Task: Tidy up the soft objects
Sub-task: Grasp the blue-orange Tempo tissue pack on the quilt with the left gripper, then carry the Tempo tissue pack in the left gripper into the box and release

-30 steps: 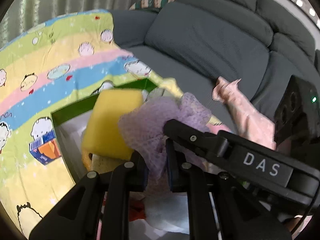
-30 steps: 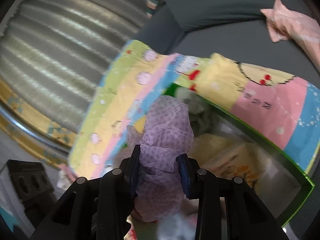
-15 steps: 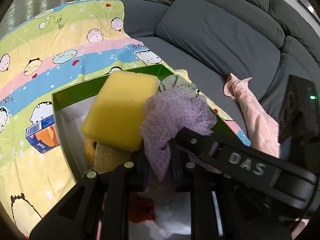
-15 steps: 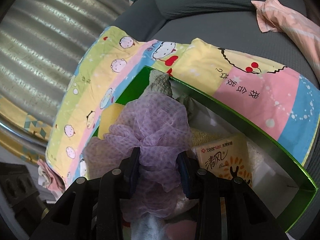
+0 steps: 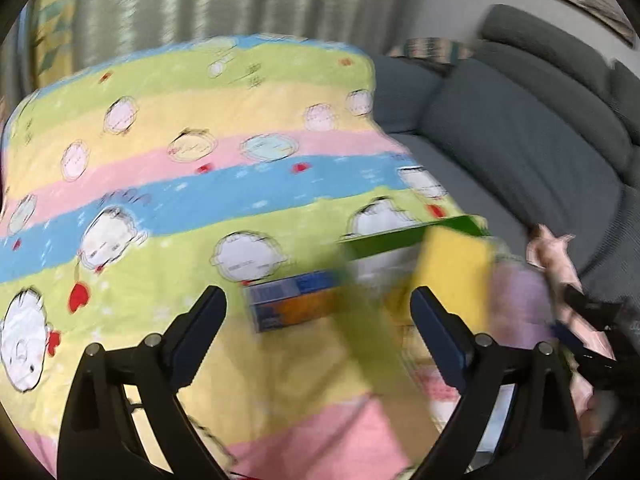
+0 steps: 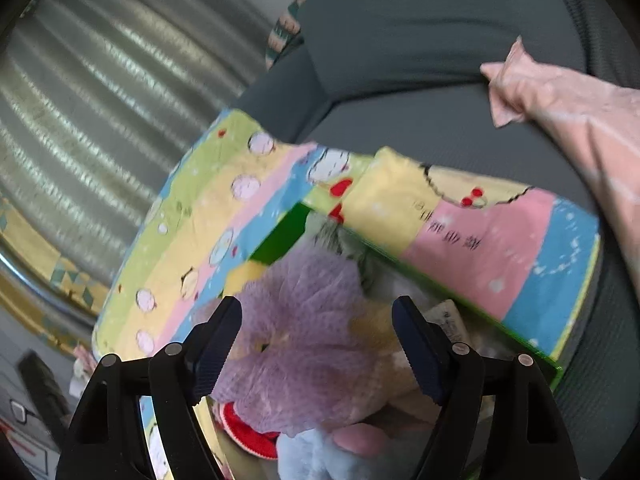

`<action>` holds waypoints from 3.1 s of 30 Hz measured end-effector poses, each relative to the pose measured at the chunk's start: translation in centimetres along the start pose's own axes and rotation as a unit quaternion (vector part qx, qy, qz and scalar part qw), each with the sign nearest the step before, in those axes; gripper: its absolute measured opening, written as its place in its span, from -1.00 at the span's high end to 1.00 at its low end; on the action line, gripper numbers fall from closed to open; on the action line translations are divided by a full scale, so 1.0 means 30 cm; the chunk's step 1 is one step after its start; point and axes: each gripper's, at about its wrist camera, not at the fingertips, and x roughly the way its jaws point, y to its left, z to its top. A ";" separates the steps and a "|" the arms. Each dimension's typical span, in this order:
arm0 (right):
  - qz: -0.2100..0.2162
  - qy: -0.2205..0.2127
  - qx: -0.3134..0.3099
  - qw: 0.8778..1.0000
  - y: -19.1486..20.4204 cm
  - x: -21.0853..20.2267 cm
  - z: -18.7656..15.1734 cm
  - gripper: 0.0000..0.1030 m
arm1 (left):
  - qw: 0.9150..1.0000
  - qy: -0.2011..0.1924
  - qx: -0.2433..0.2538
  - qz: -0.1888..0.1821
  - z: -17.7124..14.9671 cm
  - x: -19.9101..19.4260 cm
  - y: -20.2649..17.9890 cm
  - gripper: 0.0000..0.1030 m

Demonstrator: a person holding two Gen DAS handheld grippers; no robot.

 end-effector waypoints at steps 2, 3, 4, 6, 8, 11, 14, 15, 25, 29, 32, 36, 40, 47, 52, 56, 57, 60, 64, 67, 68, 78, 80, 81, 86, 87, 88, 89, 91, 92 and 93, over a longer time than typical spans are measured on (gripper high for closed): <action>0.002 -0.012 0.007 1.000 -0.007 -0.017 0.006 -0.52 | 0.999 0.013 -0.032 0.017 -0.006 0.045 0.062 -0.81; 0.006 -0.017 0.012 1.000 -0.012 -0.025 0.009 -0.52 | 0.998 0.022 -0.051 0.018 -0.012 0.069 0.090 -0.80; 0.010 -0.022 0.016 1.000 -0.016 -0.032 0.012 -0.52 | 0.997 0.031 -0.068 0.011 -0.018 0.092 0.110 -0.80; 0.017 -0.030 0.018 0.999 -0.015 -0.042 0.016 -0.52 | 0.995 0.041 -0.090 -0.003 -0.023 0.122 0.135 -0.80; 0.023 -0.034 0.014 0.999 -0.006 -0.042 0.018 -0.52 | 0.994 0.044 -0.097 -0.005 -0.025 0.145 0.131 -0.80; 0.030 -0.026 0.008 0.999 0.007 -0.025 0.018 -0.52 | 0.997 0.030 -0.072 0.001 -0.021 0.161 0.100 -0.81; 0.037 -0.019 0.005 0.999 0.012 -0.019 0.016 -0.52 | 0.995 0.056 -0.075 0.025 -0.028 0.217 0.113 -0.80; 0.035 -0.021 0.005 0.999 0.011 -0.020 0.017 -0.52 | 0.994 0.063 -0.083 0.027 -0.030 0.233 0.122 -0.80; 0.031 -0.021 0.009 0.999 -0.012 -0.016 0.026 -0.53 | 0.988 0.068 -0.136 0.014 -0.054 0.321 0.161 -0.17; 0.035 -0.025 0.016 0.999 -0.023 -0.024 0.027 -0.52 | 0.979 0.060 -0.195 -0.016 -0.053 0.330 0.204 -0.05; 0.033 -0.021 0.014 0.999 -0.024 -0.023 0.026 -0.52 | 0.979 0.061 -0.194 -0.016 -0.052 0.329 0.195 -0.09; 0.033 -0.021 0.013 0.999 -0.022 -0.021 0.026 -0.52 | 0.980 0.061 -0.189 -0.015 -0.051 0.331 0.174 -0.25; 0.035 -0.018 0.009 0.999 -0.015 -0.018 0.025 -0.52 | 0.981 0.064 -0.183 -0.021 -0.047 0.333 0.161 -0.48; 0.032 -0.019 0.009 0.999 -0.014 -0.018 0.025 -0.52 | 0.977 0.068 -0.201 -0.024 -0.037 0.344 0.166 -0.54; 0.031 -0.018 0.008 0.999 -0.014 -0.018 0.022 -0.52 | 0.977 0.074 -0.196 -0.027 -0.023 0.359 0.153 -0.60; 0.030 -0.018 0.010 0.999 -0.014 -0.019 0.021 -0.52 | 0.978 0.074 -0.196 -0.024 -0.018 0.372 0.145 -0.65; 0.028 -0.018 0.012 0.999 -0.013 -0.021 0.019 -0.52 | 0.978 0.072 -0.194 -0.020 -0.018 0.374 0.140 -0.65; 0.026 -0.018 0.015 0.999 -0.015 -0.023 0.013 -0.52 | 0.985 0.080 -0.156 0.009 -0.011 0.393 0.105 -0.64; 0.029 -0.017 0.014 0.999 -0.014 -0.023 0.010 -0.52 | 0.989 0.078 -0.120 0.046 -0.021 0.405 0.074 -0.52; 0.027 -0.017 0.013 0.999 -0.015 -0.024 0.008 -0.52 | 0.990 0.067 -0.103 0.066 -0.034 0.400 0.066 -0.44; 0.027 -0.016 0.012 0.999 -0.014 -0.024 0.008 -0.52 | 0.990 0.066 -0.103 0.066 -0.038 0.396 0.070 -0.42; 0.085 0.016 -0.044 0.995 0.098 -0.002 -0.021 -0.52 | 0.991 0.035 -0.109 0.069 -0.096 0.174 0.093 -0.41; 0.101 0.034 -0.064 0.992 0.145 0.014 -0.045 -0.52 | 0.991 0.016 -0.112 0.072 -0.116 0.089 0.110 -0.41; 0.110 0.046 -0.077 0.990 0.175 0.025 -0.061 -0.52 | 0.991 0.007 -0.116 0.068 -0.127 0.044 0.120 -0.41; 0.169 0.107 -0.137 0.970 0.326 0.068 -0.158 -0.45 | 0.990 -0.039 -0.124 0.051 -0.180 -0.160 0.134 -0.41; 0.182 0.117 -0.144 0.966 0.349 0.072 -0.176 -0.40 | 0.990 -0.048 -0.122 0.048 -0.190 -0.198 0.126 -0.41; 0.193 0.125 -0.151 0.961 0.370 0.073 -0.192 -0.38 | 0.991 -0.059 -0.114 0.042 -0.200 -0.241 0.111 -0.41; 0.200 0.134 -0.158 0.958 0.392 0.073 -0.211 -0.37 | 0.992 -0.064 -0.106 0.037 -0.202 -0.261 0.091 -0.41; 0.208 0.139 -0.178 0.952 0.429 0.055 -0.245 -0.37 | 0.993 -0.074 -0.085 0.024 -0.208 -0.305 0.048 -0.41; 0.210 0.137 -0.186 0.950 0.441 0.039 -0.256 -0.37 | 0.994 -0.078 -0.070 0.014 -0.209 -0.325 0.013 -0.41; 0.214 0.134 -0.192 0.948 0.451 0.022 -0.263 -0.37 | 0.995 -0.083 -0.055 0.005 -0.210 -0.340 -0.019 -0.41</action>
